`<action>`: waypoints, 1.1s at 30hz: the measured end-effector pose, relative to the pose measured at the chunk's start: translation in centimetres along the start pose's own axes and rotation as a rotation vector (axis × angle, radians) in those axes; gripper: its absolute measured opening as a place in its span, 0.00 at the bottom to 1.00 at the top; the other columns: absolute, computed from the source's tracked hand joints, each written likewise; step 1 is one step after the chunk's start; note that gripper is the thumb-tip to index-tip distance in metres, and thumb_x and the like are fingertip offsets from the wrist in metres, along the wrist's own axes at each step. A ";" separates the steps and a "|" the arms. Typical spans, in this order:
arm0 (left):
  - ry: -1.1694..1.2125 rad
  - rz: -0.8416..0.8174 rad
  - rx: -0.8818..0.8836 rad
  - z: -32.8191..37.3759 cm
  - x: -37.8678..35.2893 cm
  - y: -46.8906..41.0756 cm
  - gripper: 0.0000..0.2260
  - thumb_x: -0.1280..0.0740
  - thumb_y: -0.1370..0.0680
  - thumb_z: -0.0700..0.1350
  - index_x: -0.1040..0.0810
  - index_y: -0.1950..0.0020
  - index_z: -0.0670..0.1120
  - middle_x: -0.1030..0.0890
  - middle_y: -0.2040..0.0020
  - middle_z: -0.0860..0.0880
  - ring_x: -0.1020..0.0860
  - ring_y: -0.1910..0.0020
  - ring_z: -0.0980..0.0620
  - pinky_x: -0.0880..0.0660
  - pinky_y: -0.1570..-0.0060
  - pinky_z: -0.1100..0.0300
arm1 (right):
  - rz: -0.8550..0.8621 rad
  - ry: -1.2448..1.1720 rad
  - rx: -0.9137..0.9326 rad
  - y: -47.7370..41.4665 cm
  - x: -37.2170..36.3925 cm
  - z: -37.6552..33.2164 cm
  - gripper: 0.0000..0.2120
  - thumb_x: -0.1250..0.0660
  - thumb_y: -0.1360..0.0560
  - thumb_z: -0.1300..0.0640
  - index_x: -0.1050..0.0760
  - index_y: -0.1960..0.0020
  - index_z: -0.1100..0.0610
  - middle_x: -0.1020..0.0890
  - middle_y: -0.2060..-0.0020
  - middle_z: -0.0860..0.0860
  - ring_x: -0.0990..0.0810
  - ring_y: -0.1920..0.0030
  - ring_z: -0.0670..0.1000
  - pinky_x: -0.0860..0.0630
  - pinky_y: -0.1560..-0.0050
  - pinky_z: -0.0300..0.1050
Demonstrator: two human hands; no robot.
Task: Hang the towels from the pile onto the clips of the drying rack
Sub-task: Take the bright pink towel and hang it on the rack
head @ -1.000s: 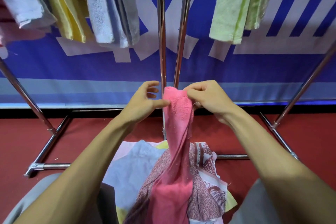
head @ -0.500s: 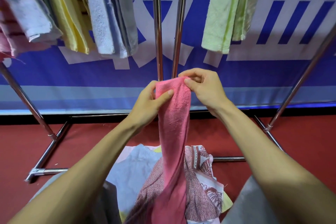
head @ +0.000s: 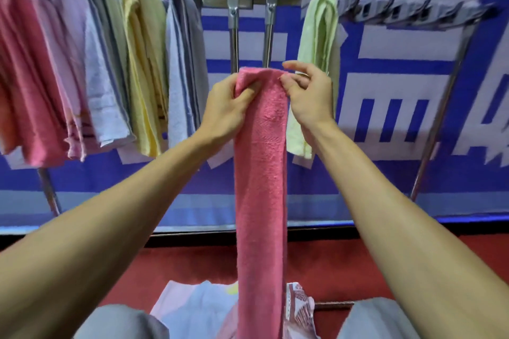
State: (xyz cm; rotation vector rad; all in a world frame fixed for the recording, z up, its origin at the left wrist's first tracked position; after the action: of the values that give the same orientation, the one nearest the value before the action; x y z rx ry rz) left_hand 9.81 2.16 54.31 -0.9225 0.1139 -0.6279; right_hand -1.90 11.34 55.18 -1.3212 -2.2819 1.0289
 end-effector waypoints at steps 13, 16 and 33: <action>0.386 0.214 0.457 3.6 0.9 -3.8 0.08 0.34 0.22 0.42 0.22 0.60 0.42 0.21 0.63 0.47 0.22 0.64 0.52 0.24 0.66 0.60 | -0.427 -0.136 -0.522 3.4 -0.4 2.7 0.35 0.58 0.23 0.32 0.23 0.51 0.57 0.22 0.63 0.55 0.24 0.64 0.51 0.26 0.60 0.43; 0.600 0.331 0.638 3.5 1.1 -4.0 0.03 0.36 0.21 0.38 0.26 0.52 0.39 0.21 0.63 0.44 0.21 0.67 0.51 0.24 0.76 0.62 | -0.508 -0.086 -0.536 4.8 -0.2 3.9 0.36 0.50 0.27 0.31 0.21 0.45 0.60 0.16 0.52 0.60 0.18 0.53 0.56 0.22 0.49 0.51; 0.678 0.550 0.948 -7.6 1.6 1.5 0.14 0.51 0.20 0.40 0.28 0.42 0.44 0.25 0.48 0.46 0.24 0.62 0.51 0.23 0.69 0.64 | -0.463 -0.013 -0.404 6.0 1.6 3.1 0.05 0.31 0.26 0.61 0.20 0.51 0.62 0.20 0.60 0.54 0.24 0.59 0.50 0.25 0.59 0.44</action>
State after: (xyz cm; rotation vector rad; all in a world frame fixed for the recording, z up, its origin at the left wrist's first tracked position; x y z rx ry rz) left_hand 9.18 -3.47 48.73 0.2715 0.5965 -0.3749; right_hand -0.78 13.27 48.59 -0.8307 -2.7174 0.4401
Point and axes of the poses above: each hand's wrist, its own y-axis away from the middle knuckle, its own x-axis out of the back of the hand, z = x × y, the point moved 5 cm from there along -y, towards the middle knuckle
